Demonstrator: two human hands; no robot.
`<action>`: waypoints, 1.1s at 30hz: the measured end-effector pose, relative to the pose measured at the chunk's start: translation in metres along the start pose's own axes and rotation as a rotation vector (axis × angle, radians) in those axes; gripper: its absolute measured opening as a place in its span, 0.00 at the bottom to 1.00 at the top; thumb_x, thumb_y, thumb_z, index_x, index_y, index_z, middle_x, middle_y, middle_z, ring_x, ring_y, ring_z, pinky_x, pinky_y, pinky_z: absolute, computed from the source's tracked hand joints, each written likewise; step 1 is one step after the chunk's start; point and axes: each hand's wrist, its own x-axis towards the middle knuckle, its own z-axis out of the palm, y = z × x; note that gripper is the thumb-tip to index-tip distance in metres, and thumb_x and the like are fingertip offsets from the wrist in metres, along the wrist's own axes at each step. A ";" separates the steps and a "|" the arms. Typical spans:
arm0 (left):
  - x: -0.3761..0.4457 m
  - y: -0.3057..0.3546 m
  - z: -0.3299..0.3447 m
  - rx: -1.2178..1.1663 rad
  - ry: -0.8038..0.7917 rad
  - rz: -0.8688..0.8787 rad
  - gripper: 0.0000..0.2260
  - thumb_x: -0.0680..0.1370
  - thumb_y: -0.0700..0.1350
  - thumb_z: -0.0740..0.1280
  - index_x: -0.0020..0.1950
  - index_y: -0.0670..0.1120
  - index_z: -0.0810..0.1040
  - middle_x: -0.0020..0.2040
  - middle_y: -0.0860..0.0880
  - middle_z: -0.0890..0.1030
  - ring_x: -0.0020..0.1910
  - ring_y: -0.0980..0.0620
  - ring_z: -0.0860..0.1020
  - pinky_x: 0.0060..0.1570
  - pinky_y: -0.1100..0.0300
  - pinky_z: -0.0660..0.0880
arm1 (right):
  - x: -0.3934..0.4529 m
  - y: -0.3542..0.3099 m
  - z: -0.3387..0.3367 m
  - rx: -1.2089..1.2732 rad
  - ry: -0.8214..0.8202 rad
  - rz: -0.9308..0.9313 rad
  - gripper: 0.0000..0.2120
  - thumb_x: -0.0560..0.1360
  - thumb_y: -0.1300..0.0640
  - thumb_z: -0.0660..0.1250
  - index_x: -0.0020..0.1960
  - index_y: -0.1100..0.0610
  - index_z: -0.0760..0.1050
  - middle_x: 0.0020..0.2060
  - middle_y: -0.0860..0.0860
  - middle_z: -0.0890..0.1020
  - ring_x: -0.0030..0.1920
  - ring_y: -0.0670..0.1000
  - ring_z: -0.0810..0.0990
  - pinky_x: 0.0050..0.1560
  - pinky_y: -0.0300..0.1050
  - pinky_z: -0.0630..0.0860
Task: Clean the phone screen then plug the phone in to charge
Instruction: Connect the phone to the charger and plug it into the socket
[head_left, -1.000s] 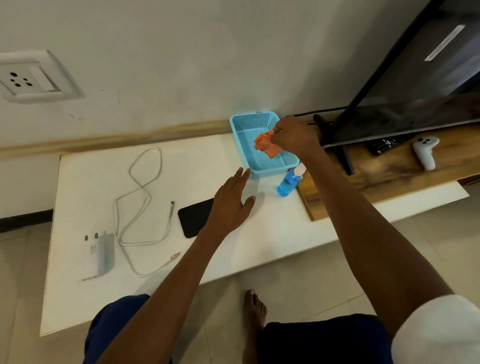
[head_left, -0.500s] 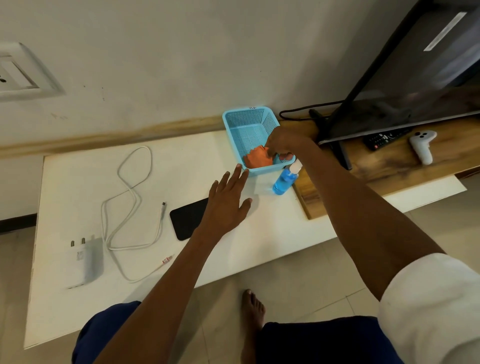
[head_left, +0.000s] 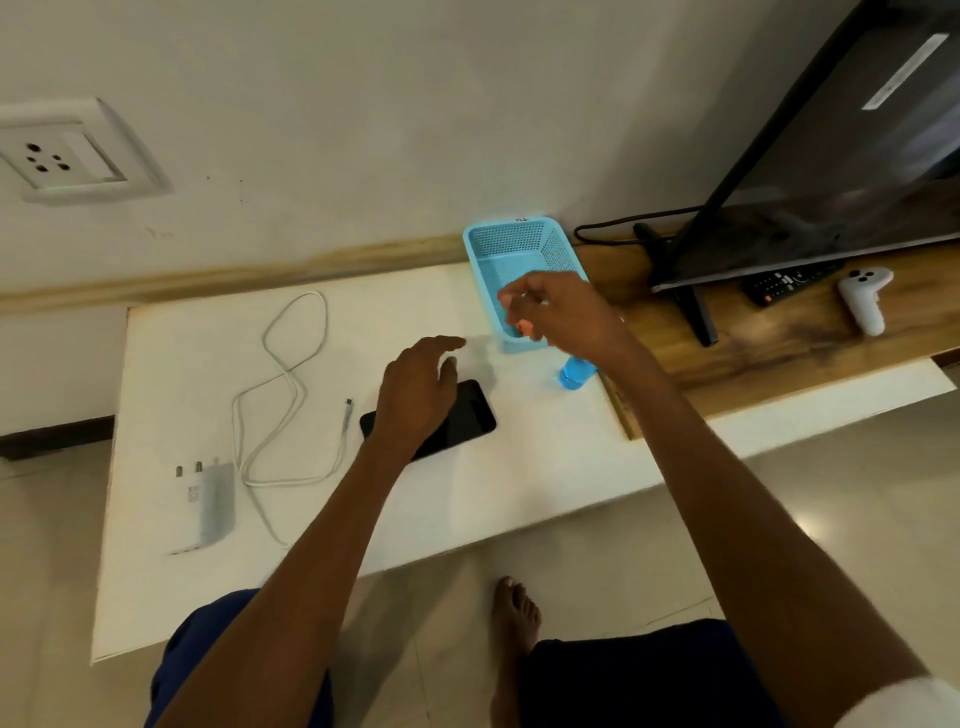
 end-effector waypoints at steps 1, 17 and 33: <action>-0.001 -0.005 -0.009 -0.021 0.015 -0.028 0.13 0.81 0.40 0.62 0.63 0.47 0.80 0.62 0.50 0.81 0.60 0.49 0.78 0.63 0.59 0.70 | -0.019 0.000 0.010 0.023 -0.029 -0.012 0.05 0.79 0.49 0.66 0.50 0.46 0.80 0.43 0.44 0.84 0.37 0.44 0.81 0.34 0.36 0.75; -0.066 -0.086 -0.119 0.124 0.072 -0.105 0.11 0.80 0.37 0.63 0.56 0.47 0.82 0.55 0.51 0.83 0.54 0.49 0.80 0.54 0.55 0.74 | -0.056 0.044 0.094 -0.281 -0.174 -0.032 0.38 0.71 0.40 0.74 0.76 0.43 0.61 0.75 0.48 0.67 0.73 0.54 0.66 0.71 0.57 0.67; -0.088 -0.117 -0.147 0.216 0.049 -0.140 0.08 0.80 0.47 0.66 0.57 0.50 0.81 0.53 0.54 0.82 0.50 0.53 0.76 0.48 0.63 0.67 | -0.031 0.017 0.153 -0.666 -0.096 -0.076 0.47 0.69 0.32 0.70 0.79 0.44 0.51 0.72 0.52 0.68 0.69 0.60 0.69 0.65 0.61 0.65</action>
